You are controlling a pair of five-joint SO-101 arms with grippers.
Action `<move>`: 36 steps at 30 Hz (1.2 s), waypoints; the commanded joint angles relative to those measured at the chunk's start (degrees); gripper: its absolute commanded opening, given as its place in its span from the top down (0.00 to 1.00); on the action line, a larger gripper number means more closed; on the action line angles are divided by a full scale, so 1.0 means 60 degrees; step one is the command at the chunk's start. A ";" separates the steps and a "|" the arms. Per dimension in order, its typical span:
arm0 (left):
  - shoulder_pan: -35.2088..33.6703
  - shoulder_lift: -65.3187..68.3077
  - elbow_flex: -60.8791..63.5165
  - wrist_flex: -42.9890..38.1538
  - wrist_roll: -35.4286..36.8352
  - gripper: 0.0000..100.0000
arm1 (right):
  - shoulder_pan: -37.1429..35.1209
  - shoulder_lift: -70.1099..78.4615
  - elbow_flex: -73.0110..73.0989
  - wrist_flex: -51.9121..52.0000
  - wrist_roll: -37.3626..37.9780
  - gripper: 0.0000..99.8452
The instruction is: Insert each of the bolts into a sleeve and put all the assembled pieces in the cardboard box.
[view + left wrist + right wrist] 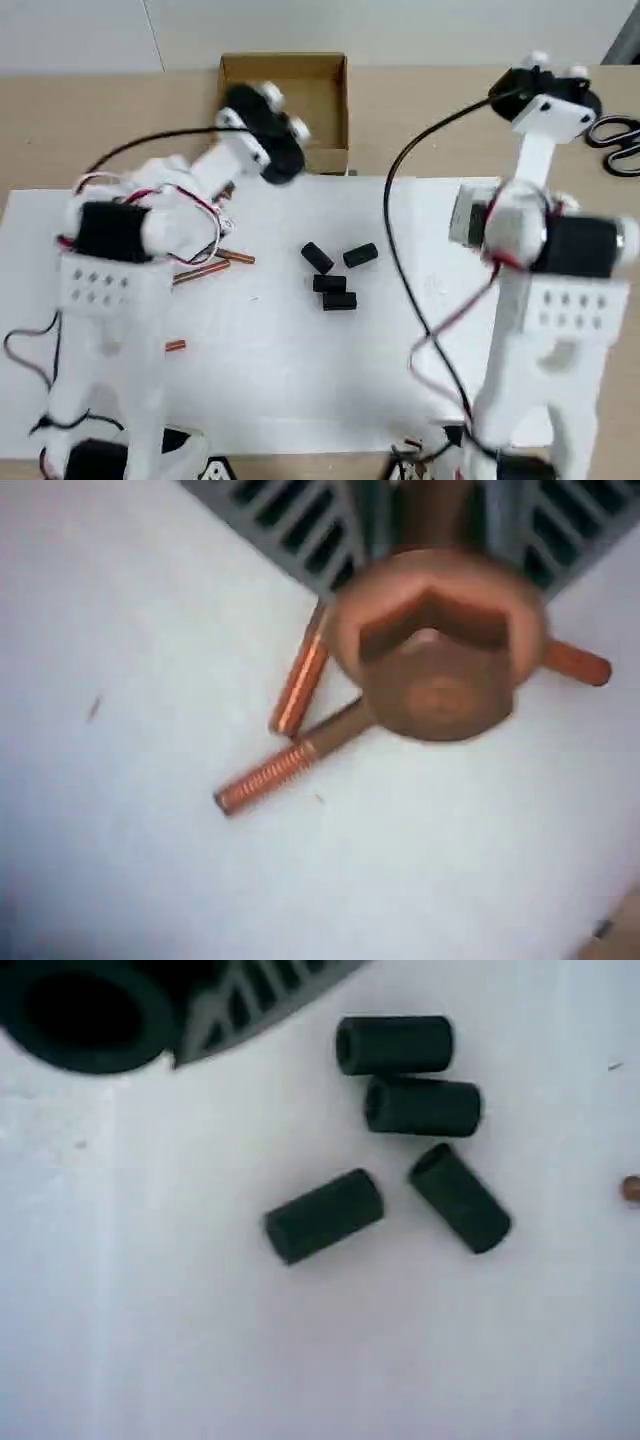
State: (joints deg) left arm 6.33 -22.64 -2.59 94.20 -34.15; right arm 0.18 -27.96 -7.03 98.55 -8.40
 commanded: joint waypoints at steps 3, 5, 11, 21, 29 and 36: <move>-0.0190 -0.1392 -0.0447 -0.0176 0.1758 1.00 | -0.1033 -0.2469 0.1714 0.0066 0.0044 1.00; -0.0322 -0.1978 -0.0432 -0.0513 0.2901 1.00 | -0.1311 -0.3582 0.2623 -0.0022 0.0029 1.00; -0.0410 -0.3839 0.0901 -0.1568 0.6095 1.00 | -0.1751 -0.6645 0.5861 -0.1311 0.0015 1.00; -0.0352 -0.7546 0.5575 -0.3985 1.0183 1.00 | -0.3158 -0.9927 1.0154 -0.4183 0.0088 1.00; -0.0176 -0.9641 0.8974 -0.6227 1.1853 1.00 | -0.5692 -1.1758 1.2733 -0.5927 0.0103 1.00; 0.1993 -1.1253 1.0747 -0.7516 1.1912 1.00 | -0.7070 -1.2667 1.3568 -0.6234 0.0103 1.00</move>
State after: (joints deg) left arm 13.36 -86.73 59.56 53.23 36.88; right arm -39.12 -102.59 74.20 62.95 -8.40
